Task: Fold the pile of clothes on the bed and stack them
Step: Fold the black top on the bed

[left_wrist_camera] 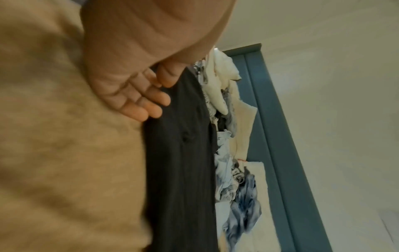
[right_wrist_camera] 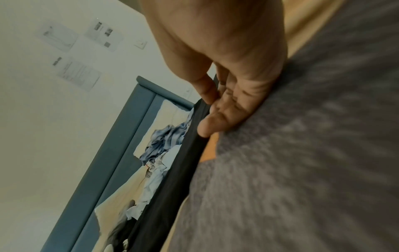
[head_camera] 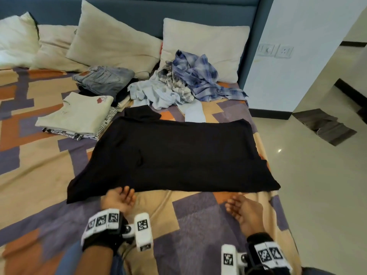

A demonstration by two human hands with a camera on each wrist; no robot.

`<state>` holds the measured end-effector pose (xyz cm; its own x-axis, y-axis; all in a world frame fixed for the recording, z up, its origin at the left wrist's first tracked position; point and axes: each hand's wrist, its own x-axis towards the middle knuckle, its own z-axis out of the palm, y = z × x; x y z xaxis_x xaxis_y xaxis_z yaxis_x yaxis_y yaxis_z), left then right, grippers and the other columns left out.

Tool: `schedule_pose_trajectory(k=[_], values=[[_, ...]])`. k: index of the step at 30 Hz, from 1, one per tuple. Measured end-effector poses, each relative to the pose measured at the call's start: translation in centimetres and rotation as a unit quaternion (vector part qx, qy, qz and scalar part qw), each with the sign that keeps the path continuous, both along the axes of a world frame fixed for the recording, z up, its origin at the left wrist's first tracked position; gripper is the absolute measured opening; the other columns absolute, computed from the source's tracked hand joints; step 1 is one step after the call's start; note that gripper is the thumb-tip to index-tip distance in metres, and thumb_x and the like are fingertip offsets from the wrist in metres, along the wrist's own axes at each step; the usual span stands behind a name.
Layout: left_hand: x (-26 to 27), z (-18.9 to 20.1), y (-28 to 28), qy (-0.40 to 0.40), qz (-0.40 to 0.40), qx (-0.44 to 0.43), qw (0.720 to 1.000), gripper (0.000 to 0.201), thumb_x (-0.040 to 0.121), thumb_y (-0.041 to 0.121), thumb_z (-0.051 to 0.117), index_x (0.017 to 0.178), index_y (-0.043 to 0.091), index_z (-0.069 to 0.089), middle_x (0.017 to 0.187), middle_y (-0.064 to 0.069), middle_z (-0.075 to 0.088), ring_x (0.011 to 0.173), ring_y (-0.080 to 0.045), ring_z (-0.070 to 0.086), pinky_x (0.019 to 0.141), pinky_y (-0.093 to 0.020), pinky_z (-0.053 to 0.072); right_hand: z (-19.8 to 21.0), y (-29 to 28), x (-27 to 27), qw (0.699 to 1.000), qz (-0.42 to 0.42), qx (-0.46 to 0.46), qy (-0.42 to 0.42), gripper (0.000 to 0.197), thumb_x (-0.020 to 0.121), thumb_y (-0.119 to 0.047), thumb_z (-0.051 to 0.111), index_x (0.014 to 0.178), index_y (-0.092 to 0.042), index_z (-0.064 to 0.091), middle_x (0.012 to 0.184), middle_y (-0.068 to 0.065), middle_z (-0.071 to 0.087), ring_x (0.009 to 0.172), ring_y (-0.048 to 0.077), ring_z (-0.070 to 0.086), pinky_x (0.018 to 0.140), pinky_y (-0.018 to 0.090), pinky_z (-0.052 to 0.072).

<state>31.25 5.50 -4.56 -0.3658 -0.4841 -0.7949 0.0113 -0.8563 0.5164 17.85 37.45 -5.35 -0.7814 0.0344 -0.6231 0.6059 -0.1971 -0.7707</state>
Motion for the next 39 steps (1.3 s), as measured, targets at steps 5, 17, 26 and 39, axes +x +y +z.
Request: schedule_pose_trajectory(k=[5,17,26,39], values=[[1.9,-3.3,0.6,0.0,-0.015,-0.005,1.0,0.025,0.101,0.012,0.025,0.103,0.009,0.05,0.135,-0.013,0.048,0.135,-0.026,0.038,0.115,-0.039,0.029,0.2,2.3,-0.3,0.996,-0.068,-0.064,-0.012,0.026,0.099,-0.017,0.057,0.094,0.008,0.058,0.087,0.023,0.063,0.078,0.034,0.065,0.049,0.029,0.059],[0.9,0.4,-0.3,0.007,0.026,-0.015,1.0,0.043,0.095,0.019,0.06,0.137,0.012,0.05,0.143,-0.008,0.049,0.131,-0.022,0.048,0.098,-0.033,0.047,3.5,2.1,-7.1,0.981,-0.118,-0.133,-0.077,0.013,0.097,-0.013,0.058,0.097,-0.001,0.054,0.086,0.015,0.055,0.083,0.027,0.059,0.093,0.046,0.051],[2.0,-1.3,-0.3,0.005,0.041,-0.069,0.997,0.042,0.103,0.021,0.038,0.144,0.014,0.04,0.151,-0.014,0.036,0.138,-0.029,0.038,0.103,-0.043,0.04,-1.3,7.0,-6.7,0.964,-0.26,0.027,-0.039,0.021,0.087,-0.016,0.069,0.073,-0.008,0.056,0.067,0.01,0.058,0.042,0.016,0.049,0.041,0.025,0.04],[2.6,0.0,1.6,0.006,0.008,-0.074,0.997,0.042,0.104,0.025,0.028,0.143,0.012,0.038,0.153,-0.009,0.036,0.141,-0.025,0.035,0.114,-0.039,0.03,2.0,2.2,-6.9,0.861,0.151,0.377,0.306,0.016,0.086,-0.013,0.071,0.102,-0.01,0.07,0.098,0.014,0.07,0.095,0.031,0.065,0.085,0.037,0.047]])
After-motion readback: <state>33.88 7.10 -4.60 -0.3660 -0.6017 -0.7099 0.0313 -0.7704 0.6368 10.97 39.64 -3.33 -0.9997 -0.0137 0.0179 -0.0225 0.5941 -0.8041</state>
